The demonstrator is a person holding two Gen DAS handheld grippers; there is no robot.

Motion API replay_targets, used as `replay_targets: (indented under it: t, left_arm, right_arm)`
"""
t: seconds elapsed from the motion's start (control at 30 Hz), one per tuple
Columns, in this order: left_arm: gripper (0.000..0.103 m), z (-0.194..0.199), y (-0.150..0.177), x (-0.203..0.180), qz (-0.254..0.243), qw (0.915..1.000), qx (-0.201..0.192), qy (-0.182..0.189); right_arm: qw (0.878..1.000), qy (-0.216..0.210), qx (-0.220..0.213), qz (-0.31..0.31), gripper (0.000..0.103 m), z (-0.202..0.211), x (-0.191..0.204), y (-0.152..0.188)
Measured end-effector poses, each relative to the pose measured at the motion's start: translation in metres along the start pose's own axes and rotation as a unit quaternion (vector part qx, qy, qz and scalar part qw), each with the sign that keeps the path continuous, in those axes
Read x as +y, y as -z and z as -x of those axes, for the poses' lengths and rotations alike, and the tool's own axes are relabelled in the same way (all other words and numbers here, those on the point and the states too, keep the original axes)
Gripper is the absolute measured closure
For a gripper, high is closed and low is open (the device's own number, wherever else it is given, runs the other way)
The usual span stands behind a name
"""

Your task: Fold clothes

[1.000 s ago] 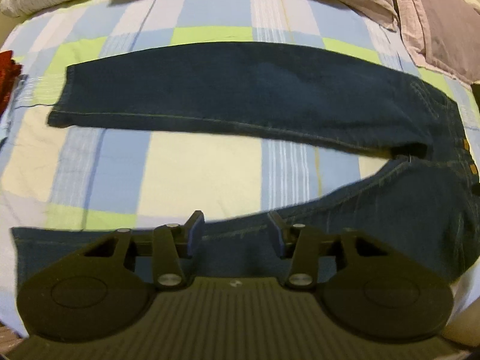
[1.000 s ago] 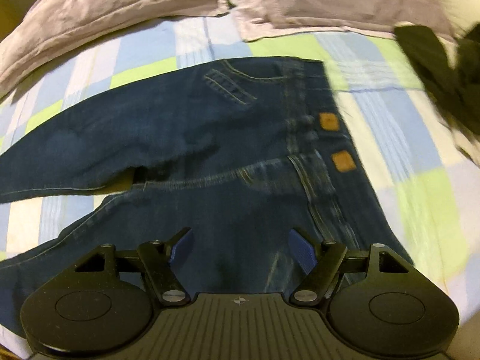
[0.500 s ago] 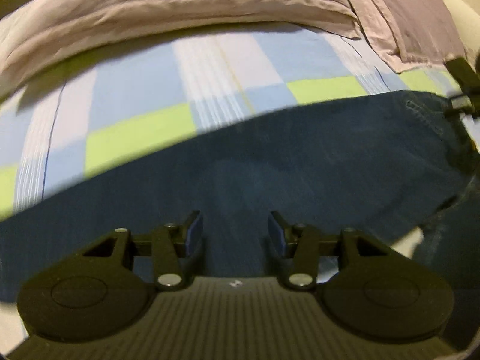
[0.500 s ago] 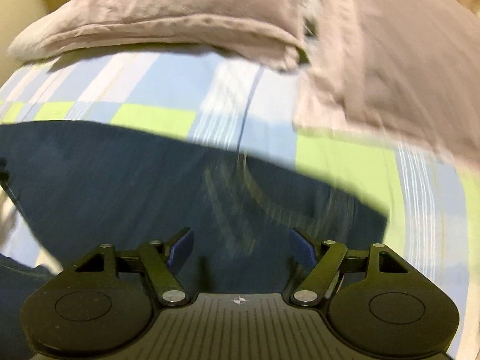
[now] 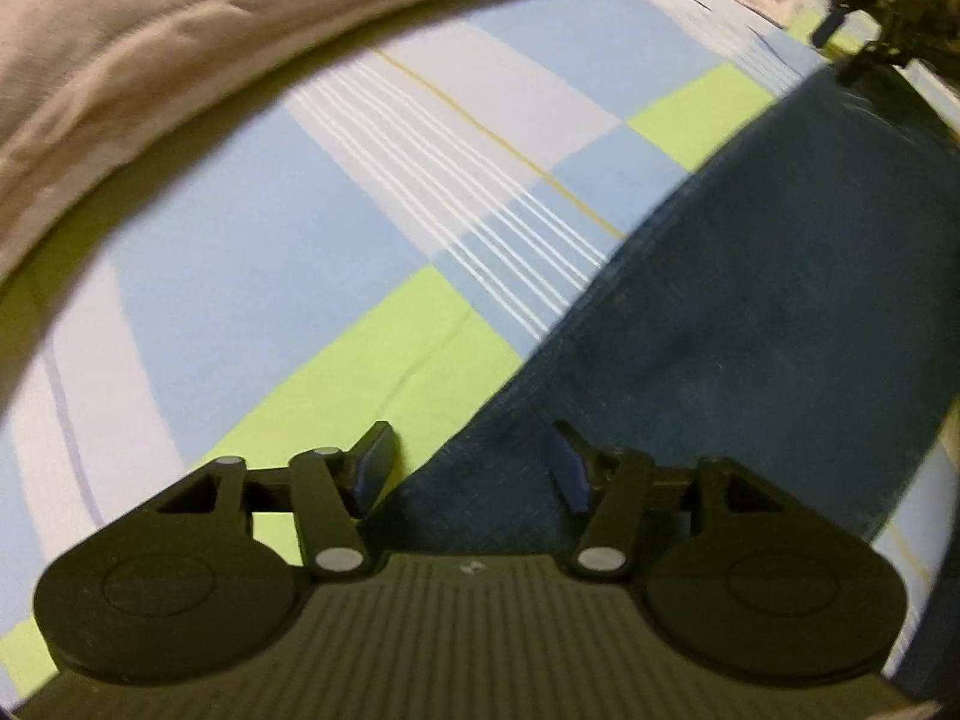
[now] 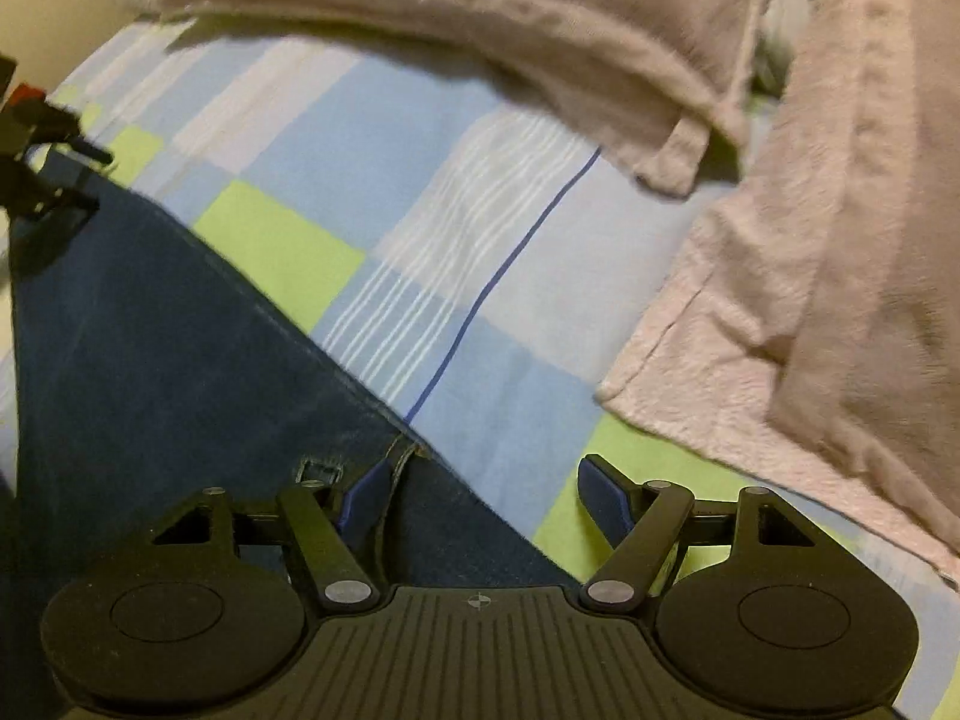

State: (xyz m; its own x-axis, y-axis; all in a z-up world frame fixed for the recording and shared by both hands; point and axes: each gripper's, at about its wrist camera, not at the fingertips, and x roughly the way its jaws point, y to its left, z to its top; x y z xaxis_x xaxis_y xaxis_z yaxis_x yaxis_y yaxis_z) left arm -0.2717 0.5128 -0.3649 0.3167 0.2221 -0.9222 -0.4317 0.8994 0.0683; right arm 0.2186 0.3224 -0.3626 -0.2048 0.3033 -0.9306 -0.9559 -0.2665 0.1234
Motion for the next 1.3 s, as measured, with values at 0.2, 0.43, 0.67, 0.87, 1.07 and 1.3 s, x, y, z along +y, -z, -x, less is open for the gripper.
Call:
replay_targets:
  t: [0.2, 0.43, 0.67, 0.87, 1.07, 1.3]
  left_arm:
    - [0.1, 0.002, 0.003, -0.001, -0.039, 0.9987, 0.001, 0.031]
    - [0.102, 0.056, 0.018, -0.022, -0.032, 0.998, -0.054, -0.004]
    - [0.103, 0.165, 0.059, -0.068, -0.019, 0.9945, -0.1, 0.024]
    - [0.103, 0.224, 0.138, -0.134, 0.039, 0.9948, -0.062, 0.071]
    - [0.092, 0.2, 0.211, -0.196, 0.17, 0.9786, 0.03, 0.112]
    - [0.072, 0.204, 0.228, -0.194, 0.322, 0.9435, -0.018, 0.075]
  right_arm:
    - [0.999, -0.012, 0.046, 0.026, 0.096, -0.006, 0.007, 0.006]
    - [0.998, 0.041, -0.017, 0.053, 0.1, 0.045, 0.045, 0.021]
    - [0.989, 0.104, -0.075, 0.07, 0.102, 0.148, 0.132, 0.069]
    - [0.99, 0.129, -0.036, 0.038, 0.102, 0.193, 0.235, 0.143]
    - [0.983, 0.157, 0.092, -0.038, 0.088, 0.141, 0.308, 0.217]
    - [0.908, 0.147, -0.054, -0.388, 0.052, 0.151, 0.283, 0.263]
